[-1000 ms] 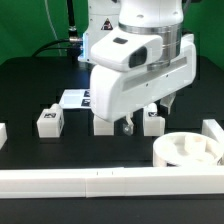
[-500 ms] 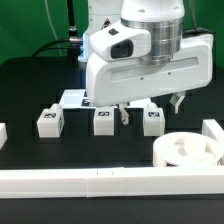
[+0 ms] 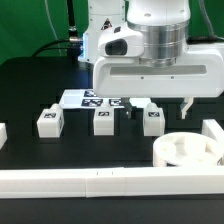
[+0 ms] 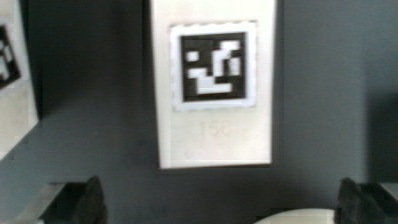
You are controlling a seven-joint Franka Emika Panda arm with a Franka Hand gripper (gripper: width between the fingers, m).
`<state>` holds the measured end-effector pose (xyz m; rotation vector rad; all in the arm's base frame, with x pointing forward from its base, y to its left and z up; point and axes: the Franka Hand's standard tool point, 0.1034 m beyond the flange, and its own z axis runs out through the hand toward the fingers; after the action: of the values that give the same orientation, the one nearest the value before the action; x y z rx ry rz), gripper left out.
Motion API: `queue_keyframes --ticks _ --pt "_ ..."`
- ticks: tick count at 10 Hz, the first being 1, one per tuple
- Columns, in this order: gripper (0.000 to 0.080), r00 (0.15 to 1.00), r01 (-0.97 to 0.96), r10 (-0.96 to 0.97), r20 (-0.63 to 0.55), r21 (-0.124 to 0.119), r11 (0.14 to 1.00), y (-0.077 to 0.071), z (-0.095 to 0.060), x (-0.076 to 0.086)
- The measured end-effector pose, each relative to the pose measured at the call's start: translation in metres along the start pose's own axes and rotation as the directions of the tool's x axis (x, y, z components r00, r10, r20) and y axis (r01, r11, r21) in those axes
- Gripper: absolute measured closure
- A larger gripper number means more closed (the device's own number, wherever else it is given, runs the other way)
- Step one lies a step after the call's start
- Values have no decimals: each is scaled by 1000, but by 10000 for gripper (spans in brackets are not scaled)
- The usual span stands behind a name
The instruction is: Assemble stool
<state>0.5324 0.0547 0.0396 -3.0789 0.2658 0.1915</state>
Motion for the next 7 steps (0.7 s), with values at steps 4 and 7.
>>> queue_keyframes --ticks 4,7 --pt "151 992 36 -36 125 -5 999 2 1 -10" --pt "151 951 46 -41 306 -10 999 -2 4 -9"
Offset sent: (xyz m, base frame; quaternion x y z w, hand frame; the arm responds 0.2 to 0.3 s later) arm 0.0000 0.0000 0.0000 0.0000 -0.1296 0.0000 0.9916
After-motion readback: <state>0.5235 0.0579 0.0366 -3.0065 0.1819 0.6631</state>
